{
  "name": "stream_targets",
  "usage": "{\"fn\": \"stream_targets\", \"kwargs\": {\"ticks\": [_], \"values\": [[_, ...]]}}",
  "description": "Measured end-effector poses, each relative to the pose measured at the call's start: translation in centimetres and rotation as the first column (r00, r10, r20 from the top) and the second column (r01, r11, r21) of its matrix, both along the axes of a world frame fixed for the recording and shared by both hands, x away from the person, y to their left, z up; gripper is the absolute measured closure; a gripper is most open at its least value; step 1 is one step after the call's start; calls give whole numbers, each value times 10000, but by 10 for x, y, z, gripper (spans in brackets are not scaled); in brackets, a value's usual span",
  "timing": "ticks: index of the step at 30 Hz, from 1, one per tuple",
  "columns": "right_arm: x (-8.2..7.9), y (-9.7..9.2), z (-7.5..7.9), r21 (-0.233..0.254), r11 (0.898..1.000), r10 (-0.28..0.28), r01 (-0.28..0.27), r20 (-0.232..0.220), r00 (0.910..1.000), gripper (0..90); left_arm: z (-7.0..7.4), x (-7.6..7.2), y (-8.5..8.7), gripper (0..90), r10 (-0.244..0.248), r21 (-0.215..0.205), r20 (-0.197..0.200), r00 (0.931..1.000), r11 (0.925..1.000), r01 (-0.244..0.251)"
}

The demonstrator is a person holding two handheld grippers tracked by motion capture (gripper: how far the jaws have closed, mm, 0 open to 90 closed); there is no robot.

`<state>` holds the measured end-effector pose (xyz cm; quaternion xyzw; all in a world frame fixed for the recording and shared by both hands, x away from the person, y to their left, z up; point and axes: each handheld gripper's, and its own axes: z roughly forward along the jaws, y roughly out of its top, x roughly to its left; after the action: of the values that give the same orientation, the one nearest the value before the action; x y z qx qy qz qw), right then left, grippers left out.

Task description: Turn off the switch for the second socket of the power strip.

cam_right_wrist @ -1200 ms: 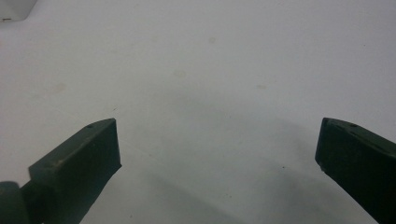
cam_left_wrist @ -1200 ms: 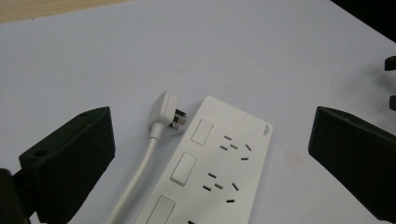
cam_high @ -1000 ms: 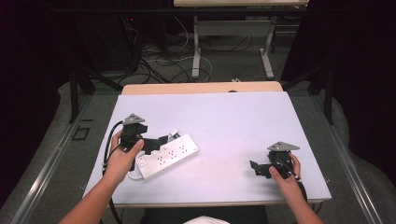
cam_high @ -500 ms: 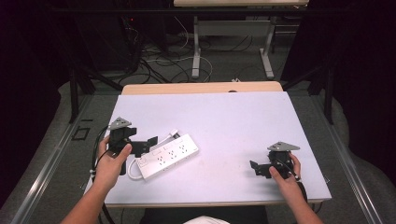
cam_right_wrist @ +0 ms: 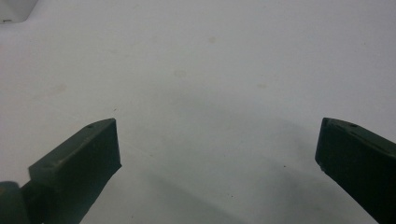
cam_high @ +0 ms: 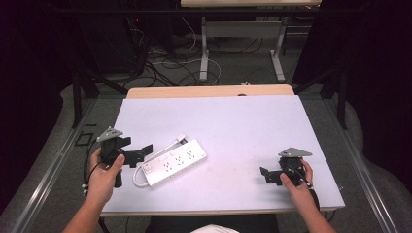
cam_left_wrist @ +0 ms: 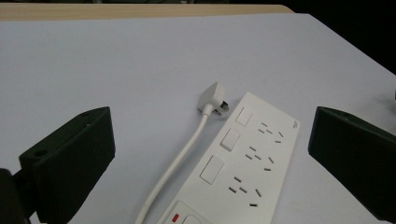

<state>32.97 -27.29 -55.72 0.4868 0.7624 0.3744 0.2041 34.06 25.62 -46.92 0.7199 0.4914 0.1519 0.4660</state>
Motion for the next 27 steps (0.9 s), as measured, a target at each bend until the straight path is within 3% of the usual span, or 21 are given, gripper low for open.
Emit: {"fn": "stream_targets", "kwargs": {"ticks": [14,18,27], "values": [[0,0,0,-14,10000,-16,16,29,10000,0,-17,-8,16,7,884,125,85,9960,9960,-885],[0,0,0,-22,10000,-25,25,31,10000,0,-23,-9,20,7,1348,102,151,9908,9908,-1350],[0,-1,0,-16,10000,-42,42,14,10000,0,-34,-11,27,7,1799,141,159,9836,9835,-1801]]}}
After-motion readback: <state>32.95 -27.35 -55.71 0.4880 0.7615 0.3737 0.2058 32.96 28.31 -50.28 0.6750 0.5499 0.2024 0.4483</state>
